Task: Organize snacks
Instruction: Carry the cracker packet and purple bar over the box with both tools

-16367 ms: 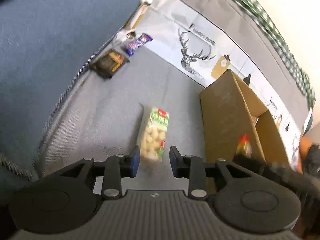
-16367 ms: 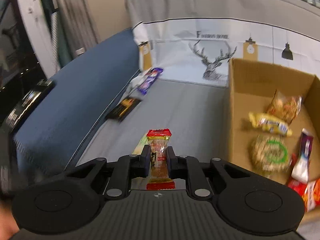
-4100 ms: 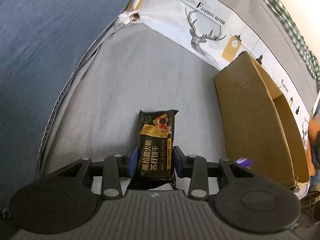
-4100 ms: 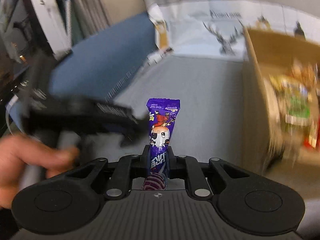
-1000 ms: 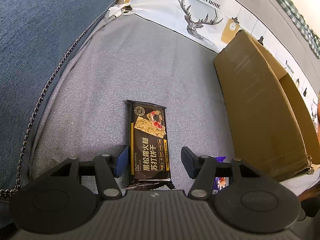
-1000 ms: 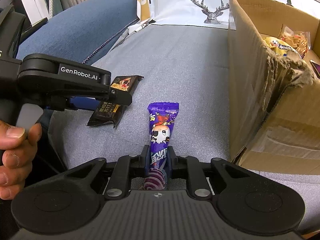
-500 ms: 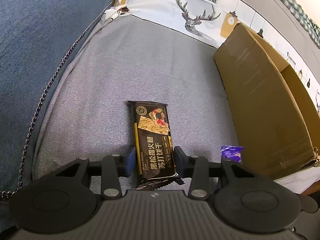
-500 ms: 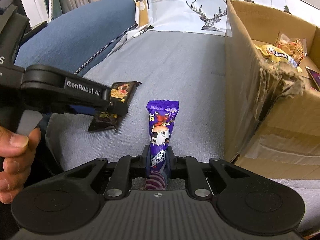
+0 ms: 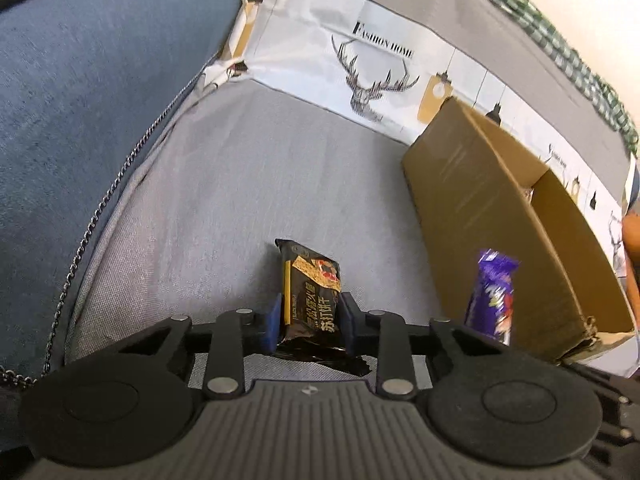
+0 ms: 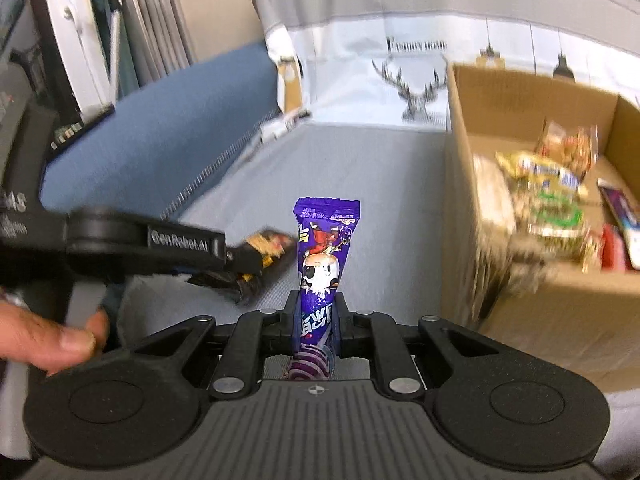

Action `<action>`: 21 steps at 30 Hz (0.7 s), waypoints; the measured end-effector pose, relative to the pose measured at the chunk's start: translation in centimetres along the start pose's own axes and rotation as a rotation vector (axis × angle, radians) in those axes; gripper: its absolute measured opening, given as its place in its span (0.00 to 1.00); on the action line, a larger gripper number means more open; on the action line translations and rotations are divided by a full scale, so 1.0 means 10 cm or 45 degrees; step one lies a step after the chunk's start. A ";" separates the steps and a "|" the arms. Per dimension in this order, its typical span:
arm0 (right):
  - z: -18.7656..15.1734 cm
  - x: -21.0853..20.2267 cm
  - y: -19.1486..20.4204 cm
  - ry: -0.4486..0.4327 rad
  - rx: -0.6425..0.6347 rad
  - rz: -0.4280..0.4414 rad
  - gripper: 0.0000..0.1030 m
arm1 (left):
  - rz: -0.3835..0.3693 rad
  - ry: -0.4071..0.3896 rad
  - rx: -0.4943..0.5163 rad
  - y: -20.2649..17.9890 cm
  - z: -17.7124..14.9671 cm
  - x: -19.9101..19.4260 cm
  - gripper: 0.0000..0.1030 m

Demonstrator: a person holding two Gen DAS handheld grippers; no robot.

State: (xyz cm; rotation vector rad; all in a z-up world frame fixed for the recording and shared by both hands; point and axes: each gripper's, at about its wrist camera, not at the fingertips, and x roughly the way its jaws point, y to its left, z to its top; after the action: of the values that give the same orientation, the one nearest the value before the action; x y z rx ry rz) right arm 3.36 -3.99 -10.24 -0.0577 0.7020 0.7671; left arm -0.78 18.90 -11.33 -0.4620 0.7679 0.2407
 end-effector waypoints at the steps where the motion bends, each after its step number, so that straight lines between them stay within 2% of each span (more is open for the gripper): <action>1: 0.02 -0.03 0.01 -0.022 -0.008 0.005 0.15 | 0.004 0.005 0.002 -0.02 0.00 0.00 0.31; 7: 0.07 -0.13 0.06 -0.100 -0.061 0.024 0.15 | 0.033 0.022 0.020 -0.07 -0.01 0.05 0.29; 10: 0.07 -0.16 0.03 -0.110 -0.060 0.039 0.15 | 0.057 0.074 0.031 -0.09 -0.02 0.13 0.30; 12: 0.09 -0.16 0.00 -0.111 -0.047 0.044 0.15 | 0.120 0.113 0.052 -0.11 -0.04 0.21 0.48; 13: 0.09 -0.17 -0.02 -0.112 -0.039 0.046 0.15 | 0.147 0.110 0.068 -0.14 -0.05 0.22 0.68; 14: 0.09 -0.18 -0.04 -0.114 -0.032 0.049 0.15 | 0.157 0.095 0.091 -0.16 -0.06 0.22 0.76; 18: 0.09 -0.19 -0.08 -0.112 -0.018 0.057 0.15 | 0.213 0.086 0.199 -0.30 -0.13 0.31 0.75; 21: 0.08 -0.19 -0.11 -0.110 -0.016 0.055 0.15 | 0.276 0.073 0.271 -0.39 -0.19 0.39 0.68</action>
State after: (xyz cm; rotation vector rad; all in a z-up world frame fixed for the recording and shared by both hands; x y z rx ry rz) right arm 3.55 -5.79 -8.69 -0.0205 0.6177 0.8105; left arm 2.28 14.80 -14.11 -0.1846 0.8906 0.3443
